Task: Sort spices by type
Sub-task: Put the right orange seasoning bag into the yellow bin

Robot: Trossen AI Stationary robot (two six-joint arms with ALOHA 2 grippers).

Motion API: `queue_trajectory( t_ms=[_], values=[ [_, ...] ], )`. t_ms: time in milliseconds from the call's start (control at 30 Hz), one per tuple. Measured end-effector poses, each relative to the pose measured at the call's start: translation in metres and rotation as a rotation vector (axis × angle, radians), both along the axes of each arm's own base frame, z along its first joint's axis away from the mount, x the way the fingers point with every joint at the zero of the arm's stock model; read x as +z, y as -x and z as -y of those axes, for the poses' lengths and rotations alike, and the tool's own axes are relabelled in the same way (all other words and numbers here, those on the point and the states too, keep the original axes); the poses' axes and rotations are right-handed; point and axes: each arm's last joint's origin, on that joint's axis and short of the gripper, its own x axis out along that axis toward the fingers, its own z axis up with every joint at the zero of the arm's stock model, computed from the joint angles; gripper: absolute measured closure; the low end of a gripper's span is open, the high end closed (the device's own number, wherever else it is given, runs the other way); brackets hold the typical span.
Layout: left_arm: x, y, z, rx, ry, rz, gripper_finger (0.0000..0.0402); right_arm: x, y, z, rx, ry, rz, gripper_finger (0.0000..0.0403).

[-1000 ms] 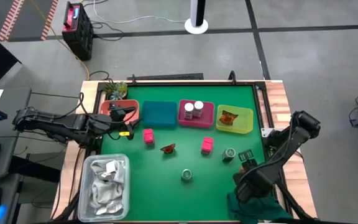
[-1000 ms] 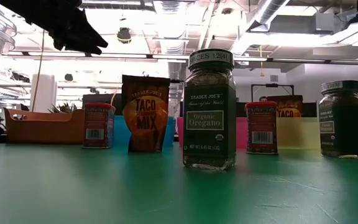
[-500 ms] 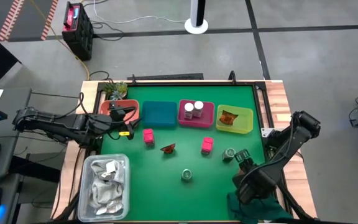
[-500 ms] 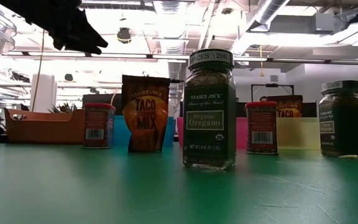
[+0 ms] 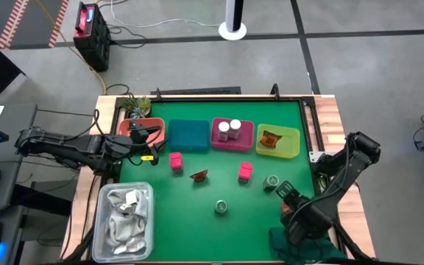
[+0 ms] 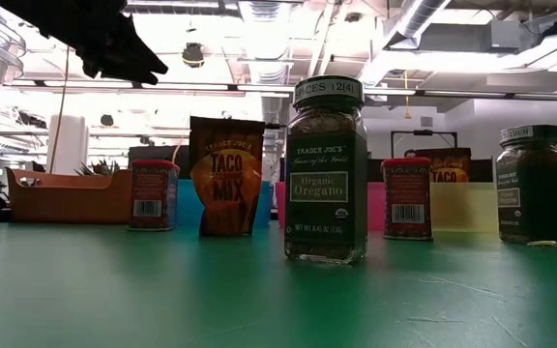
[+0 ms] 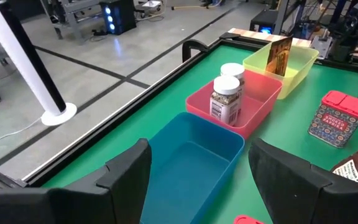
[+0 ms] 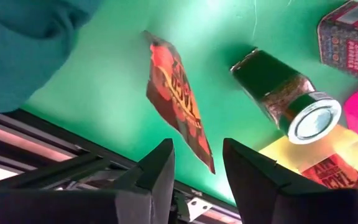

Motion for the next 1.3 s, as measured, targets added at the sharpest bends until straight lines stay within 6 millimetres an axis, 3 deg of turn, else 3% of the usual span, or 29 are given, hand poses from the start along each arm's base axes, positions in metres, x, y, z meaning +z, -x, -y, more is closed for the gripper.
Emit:
queue_trajectory(
  t_ms=[467,633,800,967,1167,1300],
  values=[
    [0.0,0.0,0.0,0.0,0.0,-0.001,0.0146,-0.033,0.002,0.003,0.065,0.009,-0.029,0.0247],
    [0.0,0.0,0.0,-0.001,-0.001,-0.002,0.0146,-0.039,0.002,0.006,0.077,0.012,-0.038,0.0296],
    [0.0,0.0,0.0,-0.002,-0.006,-0.006,0.0146,-0.04,0.001,0.005,0.096,-0.005,-0.031,0.0376],
    [0.0,0.0,0.0,-0.002,-0.006,-0.007,0.0146,-0.021,0.001,0.016,0.006,-0.02,0.004,0.0381],
    [0.0,0.0,0.0,-0.002,-0.007,-0.007,0.0146,0.021,0.012,0.046,-0.136,-0.036,0.116,0.039],
    [0.0,0.0,0.0,0.004,-0.013,-0.01,0.0146,0.037,0.012,0.072,-0.265,-0.081,0.18,0.039]
  ],
)
